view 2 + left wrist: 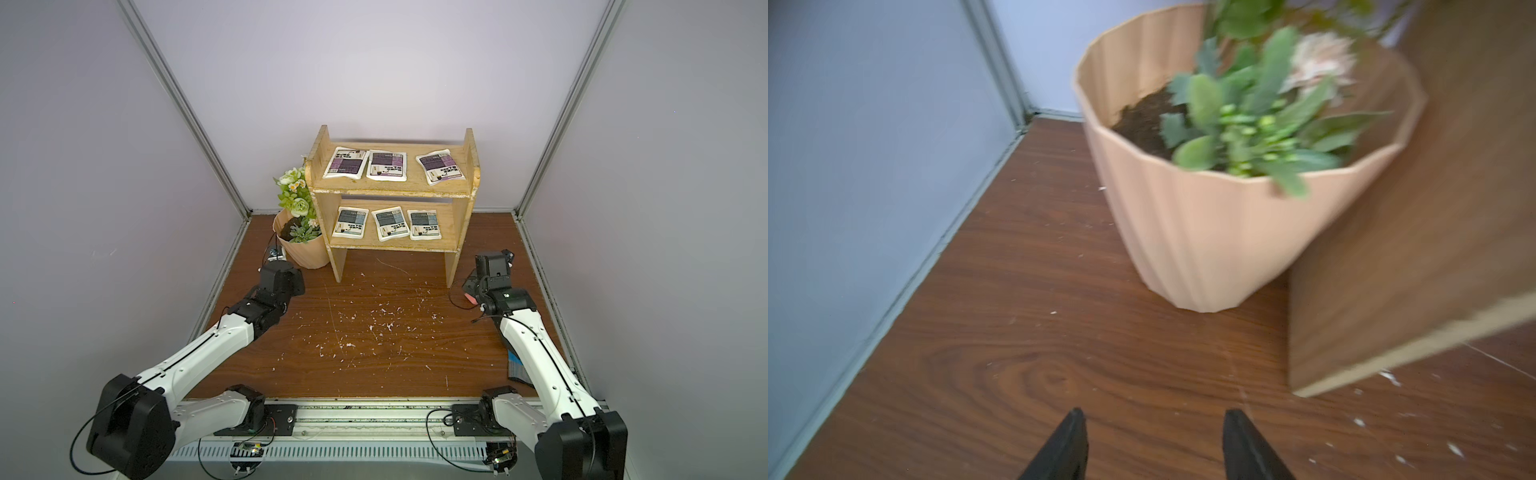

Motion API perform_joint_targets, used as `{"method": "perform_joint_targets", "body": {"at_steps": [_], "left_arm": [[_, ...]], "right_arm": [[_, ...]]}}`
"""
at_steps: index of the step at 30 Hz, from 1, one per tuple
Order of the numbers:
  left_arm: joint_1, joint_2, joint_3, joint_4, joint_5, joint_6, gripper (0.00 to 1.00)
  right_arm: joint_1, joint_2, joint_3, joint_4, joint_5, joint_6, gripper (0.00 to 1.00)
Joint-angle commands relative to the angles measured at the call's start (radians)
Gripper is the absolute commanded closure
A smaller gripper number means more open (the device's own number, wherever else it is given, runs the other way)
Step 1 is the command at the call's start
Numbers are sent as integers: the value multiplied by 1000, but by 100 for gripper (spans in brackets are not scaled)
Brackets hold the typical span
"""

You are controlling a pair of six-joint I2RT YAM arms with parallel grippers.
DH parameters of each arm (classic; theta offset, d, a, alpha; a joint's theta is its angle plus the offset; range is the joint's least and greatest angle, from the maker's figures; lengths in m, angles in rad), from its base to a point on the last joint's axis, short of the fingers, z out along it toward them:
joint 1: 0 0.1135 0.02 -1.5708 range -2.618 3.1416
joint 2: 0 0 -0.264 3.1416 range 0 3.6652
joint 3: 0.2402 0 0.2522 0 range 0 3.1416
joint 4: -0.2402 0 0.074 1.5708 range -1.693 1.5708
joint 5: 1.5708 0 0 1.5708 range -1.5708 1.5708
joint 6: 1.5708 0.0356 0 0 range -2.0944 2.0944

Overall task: Place the bagged coffee beans on the shelf by color
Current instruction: Reset both arms

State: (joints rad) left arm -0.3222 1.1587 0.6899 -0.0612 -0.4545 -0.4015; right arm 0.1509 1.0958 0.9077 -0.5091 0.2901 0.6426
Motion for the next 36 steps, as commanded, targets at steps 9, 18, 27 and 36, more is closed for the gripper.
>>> {"method": "perform_joint_targets", "body": {"at_steps": [9,18,27,36], "left_arm": [[287,90,-84,125,-126,-116,0],[286,169,-263,666,-174,107,0],[287,292,-293,831,-47,118,0],[288,346,-363,1112,52,274,1]], "right_arm": [[-118,151,-61,365,228,-167,57],[-114,178,-438,1014,258,-353,45],[-114,266,-665,1562,155,-478,43],[-100,453,-715,1883,-87,-621,0]]}}
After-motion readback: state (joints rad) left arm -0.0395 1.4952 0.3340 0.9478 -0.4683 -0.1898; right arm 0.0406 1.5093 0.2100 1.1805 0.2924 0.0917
